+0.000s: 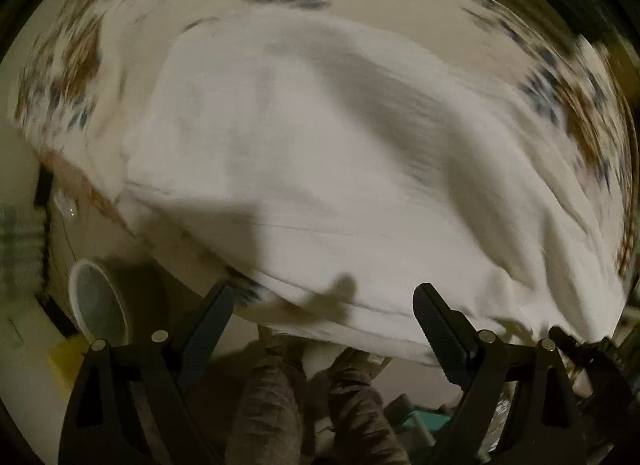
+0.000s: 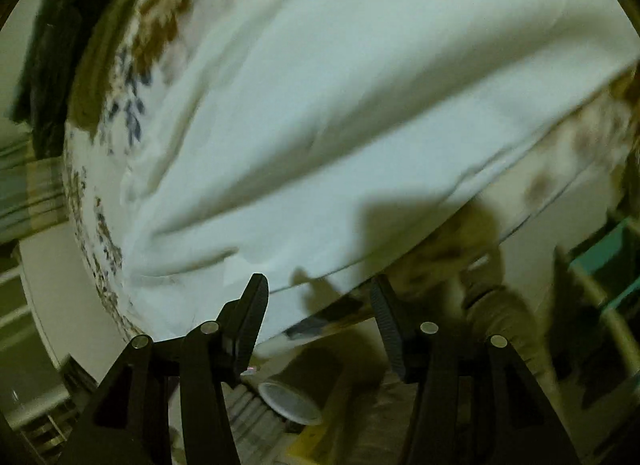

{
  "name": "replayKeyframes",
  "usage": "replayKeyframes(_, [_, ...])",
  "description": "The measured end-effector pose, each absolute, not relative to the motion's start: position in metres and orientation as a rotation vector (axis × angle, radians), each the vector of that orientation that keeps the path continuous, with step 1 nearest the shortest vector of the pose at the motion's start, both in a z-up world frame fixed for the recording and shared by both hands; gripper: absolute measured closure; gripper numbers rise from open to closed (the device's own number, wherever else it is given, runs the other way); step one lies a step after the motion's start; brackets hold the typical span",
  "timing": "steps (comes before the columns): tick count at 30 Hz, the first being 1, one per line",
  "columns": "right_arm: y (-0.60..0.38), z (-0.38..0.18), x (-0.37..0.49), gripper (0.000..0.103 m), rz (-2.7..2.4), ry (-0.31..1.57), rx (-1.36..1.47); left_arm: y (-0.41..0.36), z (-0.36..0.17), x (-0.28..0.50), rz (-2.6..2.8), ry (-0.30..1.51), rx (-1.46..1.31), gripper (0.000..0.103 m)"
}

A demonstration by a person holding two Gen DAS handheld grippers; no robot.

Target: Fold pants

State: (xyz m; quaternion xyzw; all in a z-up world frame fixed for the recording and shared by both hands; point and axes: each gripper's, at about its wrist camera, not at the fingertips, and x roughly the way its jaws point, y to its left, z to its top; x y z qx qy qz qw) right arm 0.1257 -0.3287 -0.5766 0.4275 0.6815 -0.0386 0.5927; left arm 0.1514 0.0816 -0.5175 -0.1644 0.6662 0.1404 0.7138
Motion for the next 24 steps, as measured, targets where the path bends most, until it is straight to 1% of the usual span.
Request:
replayKeyframes(1, [-0.319,-0.581,0.124,0.049,-0.100,1.580,1.027,0.095,-0.523,0.151,0.314,1.473,-0.402,0.013])
replayKeyframes(3, [-0.307,-0.585,0.122,0.052,-0.126,1.552,1.042,0.120,-0.538,0.152,0.309,1.466,-0.484,0.023])
replayKeyframes(4, [-0.302,-0.586,0.124,0.054,-0.144,1.532,1.040,0.122,-0.546,0.157,0.298,1.469,-0.522,0.034])
replayKeyframes(5, [-0.297,-0.586,0.125,0.057,-0.160,1.508,1.033,0.127,-0.555,0.160,0.288,1.470,-0.562,0.052])
replayKeyframes(6, [-0.293,-0.586,0.127,0.060,-0.180,1.493,1.023,0.134,-0.564,0.162,0.287,1.467,-0.591,0.066])
replayKeyframes(7, [-0.291,-0.587,0.128,0.071,-0.199,1.481,1.018,0.139,-0.568,0.162,0.288,1.453,-0.595,0.096])
replayKeyframes(8, [-0.289,-0.589,0.129,0.083,-0.228,1.477,1.004,0.141,-0.570,0.162,0.292,1.449,-0.588,0.101])
replayKeyframes(9, [-0.289,-0.591,0.134,0.086,-0.258,1.480,0.991,0.145,-0.569,0.160,0.281,1.436,-0.598,0.103])
replayKeyframes(10, [-0.289,-0.591,0.134,0.092,-0.279,1.474,0.993,0.147,-0.566,0.158,0.281,1.417,-0.594,0.103])
replayKeyframes(11, [-0.289,-0.588,0.131,0.096,-0.295,1.467,0.989,0.148,-0.556,0.154,0.280,1.369,-0.553,0.103])
replayKeyframes(14, [-0.286,-0.570,0.127,0.096,-0.297,1.459,0.913,0.158,-0.537,0.143,0.268,1.336,-0.516,0.103])
replayKeyframes(18, [-0.279,-0.549,0.118,0.096,-0.270,1.496,0.828,0.179,-0.536,0.131,0.290,1.360,-0.512,0.103])
replayKeyframes(22, [-0.276,-0.552,0.112,0.096,-0.271,1.537,0.760,0.200,-0.540,0.130,0.287,1.386,-0.633,0.102])
replayKeyframes(24, [-0.274,-0.563,0.118,0.096,-0.260,1.557,0.743,0.204,-0.548,0.127,0.288,1.404,-0.725,0.097])
